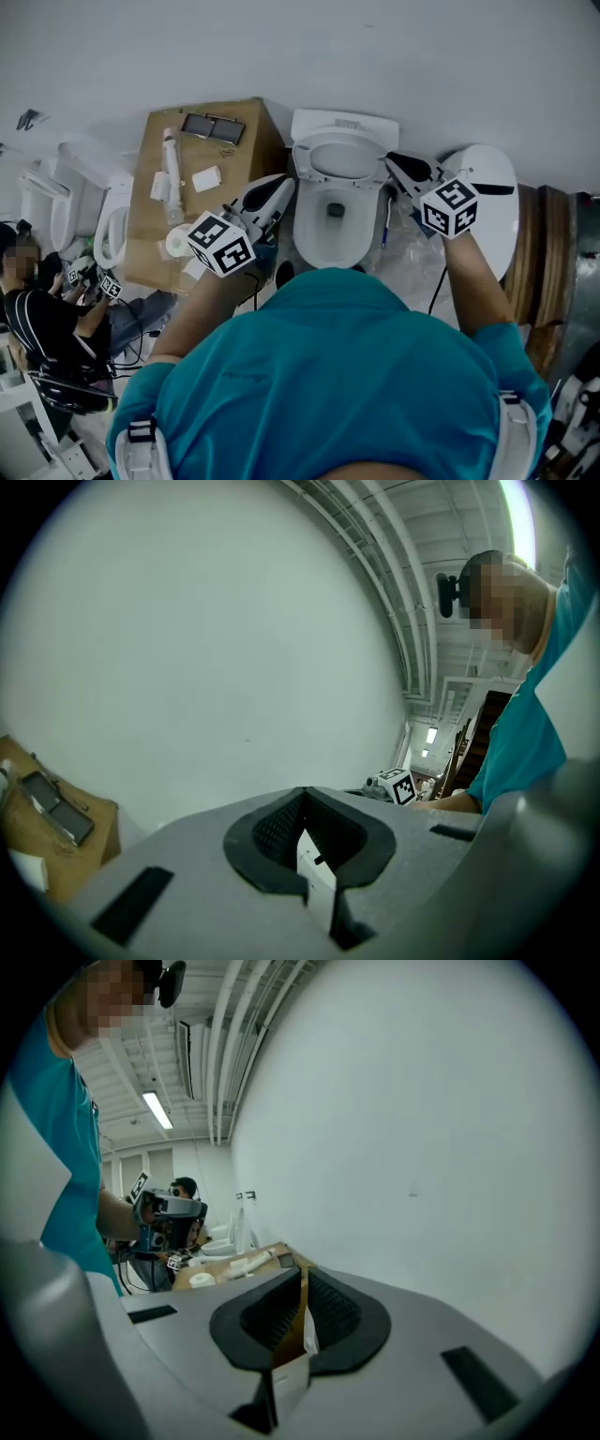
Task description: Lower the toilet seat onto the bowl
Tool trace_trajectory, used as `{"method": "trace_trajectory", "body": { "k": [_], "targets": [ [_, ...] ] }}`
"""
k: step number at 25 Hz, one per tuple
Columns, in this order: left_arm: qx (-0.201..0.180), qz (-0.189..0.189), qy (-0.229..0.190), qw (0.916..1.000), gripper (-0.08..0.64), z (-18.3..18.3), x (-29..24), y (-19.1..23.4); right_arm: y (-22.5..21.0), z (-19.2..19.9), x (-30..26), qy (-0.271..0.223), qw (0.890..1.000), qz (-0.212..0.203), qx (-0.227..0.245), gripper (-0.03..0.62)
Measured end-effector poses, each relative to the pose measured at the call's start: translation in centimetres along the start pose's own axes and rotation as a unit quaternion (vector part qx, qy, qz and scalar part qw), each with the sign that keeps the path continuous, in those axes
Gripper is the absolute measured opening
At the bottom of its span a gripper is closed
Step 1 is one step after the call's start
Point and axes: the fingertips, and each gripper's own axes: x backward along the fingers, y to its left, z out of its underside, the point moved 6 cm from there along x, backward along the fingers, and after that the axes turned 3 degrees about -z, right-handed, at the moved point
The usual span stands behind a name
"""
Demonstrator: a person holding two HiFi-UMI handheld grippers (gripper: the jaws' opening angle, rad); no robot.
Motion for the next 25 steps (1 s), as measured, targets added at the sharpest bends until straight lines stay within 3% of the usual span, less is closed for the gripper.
{"method": "trace_trajectory", "body": {
  "k": [4, 7, 10, 17, 25],
  "targets": [
    [0.002, 0.015, 0.025, 0.9996, 0.003, 1.0, -0.6, 3.8, -1.1, 2.6, -5.0, 0.055, 0.998, 0.033, 0.022, 0.003],
    [0.007, 0.017, 0.036, 0.9992, 0.003, 1.9, -1.2, 6.1, -2.9, 4.9, -8.9, 0.115, 0.990, 0.054, 0.060, 0.025],
    [0.017, 0.011, 0.046, 0.9987, 0.003, 3.2, -1.0, 7.7, -4.4, 6.9, -12.5, 0.167, 0.979, 0.065, 0.095, 0.070],
    [0.034, -0.008, 0.058, 0.9977, 0.003, 5.8, -0.2, 9.5, -7.4, 9.9, -18.4, 0.250, 0.947, 0.081, 0.184, 0.091],
    [0.049, -0.016, 0.059, 0.9969, 0.003, 7.5, 0.8, 10.0, -8.7, 12.9, -20.9, 0.299, 0.916, 0.101, 0.248, 0.098]
  ]
}}
